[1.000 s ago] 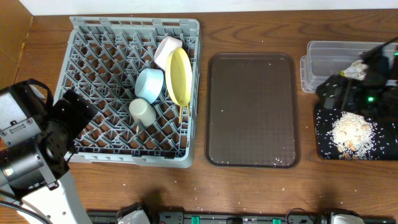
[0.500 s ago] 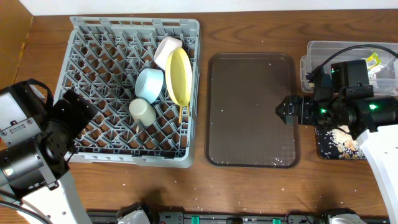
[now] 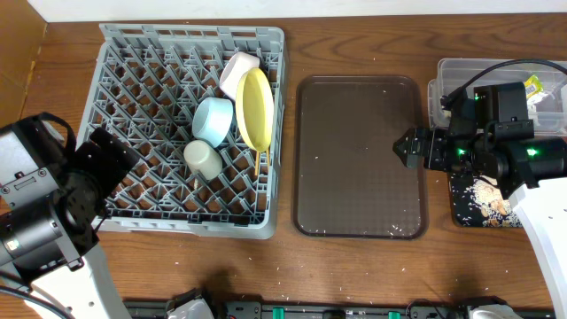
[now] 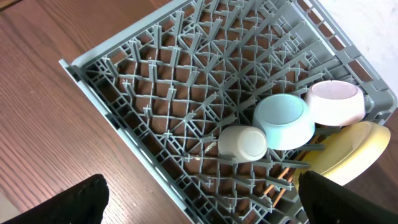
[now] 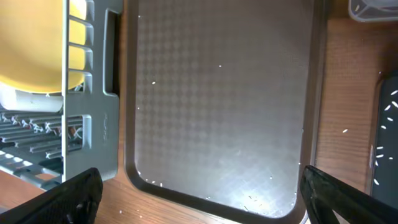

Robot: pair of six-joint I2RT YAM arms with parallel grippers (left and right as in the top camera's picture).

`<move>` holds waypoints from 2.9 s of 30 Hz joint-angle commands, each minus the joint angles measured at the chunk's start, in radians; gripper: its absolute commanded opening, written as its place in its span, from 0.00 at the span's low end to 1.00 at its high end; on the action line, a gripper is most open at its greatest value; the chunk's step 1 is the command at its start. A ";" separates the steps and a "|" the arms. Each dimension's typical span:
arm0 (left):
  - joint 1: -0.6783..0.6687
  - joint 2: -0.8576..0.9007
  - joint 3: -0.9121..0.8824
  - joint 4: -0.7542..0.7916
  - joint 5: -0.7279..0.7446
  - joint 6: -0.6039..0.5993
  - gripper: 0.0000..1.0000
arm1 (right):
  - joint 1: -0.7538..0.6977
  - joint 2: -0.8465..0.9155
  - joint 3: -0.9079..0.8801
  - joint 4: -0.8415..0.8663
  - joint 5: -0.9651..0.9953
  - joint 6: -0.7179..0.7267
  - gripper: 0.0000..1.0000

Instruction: Sort waste into correct bins and load items into the dishwasher

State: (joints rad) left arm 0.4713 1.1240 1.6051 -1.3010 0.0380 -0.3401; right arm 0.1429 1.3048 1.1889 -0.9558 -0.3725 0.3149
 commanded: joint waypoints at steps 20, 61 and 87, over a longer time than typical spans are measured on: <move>0.005 -0.001 0.006 0.000 -0.009 0.005 0.98 | 0.093 0.119 -0.007 0.073 0.128 0.058 0.90; 0.004 -0.001 0.006 0.000 -0.009 0.005 0.98 | 0.324 -0.461 -0.222 0.024 0.289 0.179 0.99; 0.004 -0.001 0.006 0.000 -0.009 0.005 0.99 | 0.314 -0.548 -0.502 0.236 0.323 0.069 0.99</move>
State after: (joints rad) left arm 0.4709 1.1240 1.6051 -1.3010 0.0380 -0.3401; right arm 0.4564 0.8196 0.7845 -0.8032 -0.0620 0.4210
